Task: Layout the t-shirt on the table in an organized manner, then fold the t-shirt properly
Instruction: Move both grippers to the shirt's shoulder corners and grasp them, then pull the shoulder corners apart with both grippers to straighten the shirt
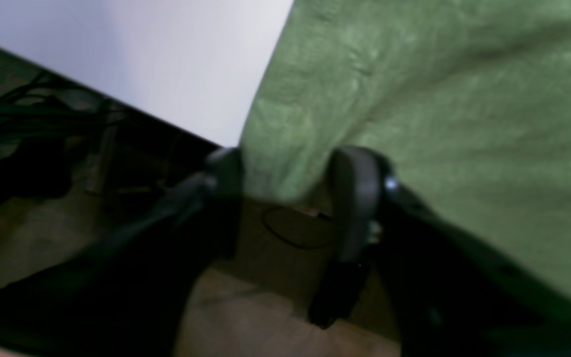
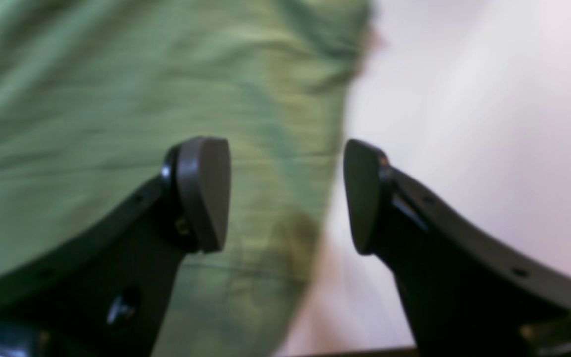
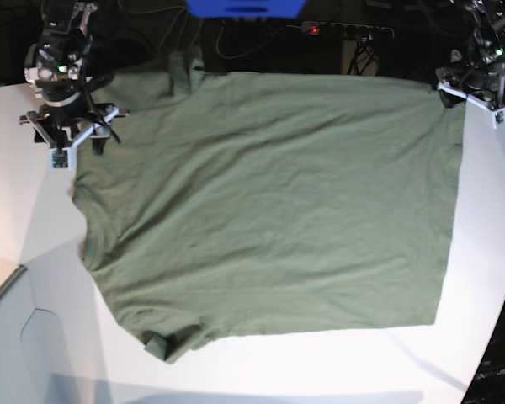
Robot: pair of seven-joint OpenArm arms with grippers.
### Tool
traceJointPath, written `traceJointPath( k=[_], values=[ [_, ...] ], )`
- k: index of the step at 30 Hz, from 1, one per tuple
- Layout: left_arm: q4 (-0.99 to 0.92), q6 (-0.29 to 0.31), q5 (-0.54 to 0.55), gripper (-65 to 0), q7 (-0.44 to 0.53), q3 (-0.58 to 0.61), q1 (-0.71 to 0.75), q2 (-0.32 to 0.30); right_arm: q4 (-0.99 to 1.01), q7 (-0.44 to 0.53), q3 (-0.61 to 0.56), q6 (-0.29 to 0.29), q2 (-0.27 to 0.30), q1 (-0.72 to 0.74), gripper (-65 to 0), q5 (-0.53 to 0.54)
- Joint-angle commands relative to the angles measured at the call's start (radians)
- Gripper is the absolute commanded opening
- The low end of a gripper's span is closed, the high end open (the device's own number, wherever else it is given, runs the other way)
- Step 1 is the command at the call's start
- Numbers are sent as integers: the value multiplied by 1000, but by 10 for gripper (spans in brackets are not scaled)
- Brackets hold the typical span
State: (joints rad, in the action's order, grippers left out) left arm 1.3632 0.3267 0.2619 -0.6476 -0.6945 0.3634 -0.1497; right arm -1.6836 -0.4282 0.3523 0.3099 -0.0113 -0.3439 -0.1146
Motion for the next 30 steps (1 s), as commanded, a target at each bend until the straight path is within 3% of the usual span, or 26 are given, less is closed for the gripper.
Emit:
traceJointPath(
  k=[1, 5, 8, 15, 30],
  values=[
    [-6, 10, -3, -448, -10, 6, -19, -6, -17, 21, 14, 1, 4, -5, -285, 10],
    [-8, 10, -3, -588, -10, 6, -37, -6, -17, 21, 34, 1, 4, -48, -285, 10],
    [-6, 9, -3, -650, -11, 12, -42, -3, -40, 21, 29, 2, 4, -106, -285, 10],
    [0, 9, -3, -650, -11, 14, -54, -1, -161, 25, -22, 2, -39, -263, -284, 10],
    [2, 15, -2, -650, -13, 12, -45, -1, -48, 21, -78, 2, -46, -258, -243, 10]
  ],
)
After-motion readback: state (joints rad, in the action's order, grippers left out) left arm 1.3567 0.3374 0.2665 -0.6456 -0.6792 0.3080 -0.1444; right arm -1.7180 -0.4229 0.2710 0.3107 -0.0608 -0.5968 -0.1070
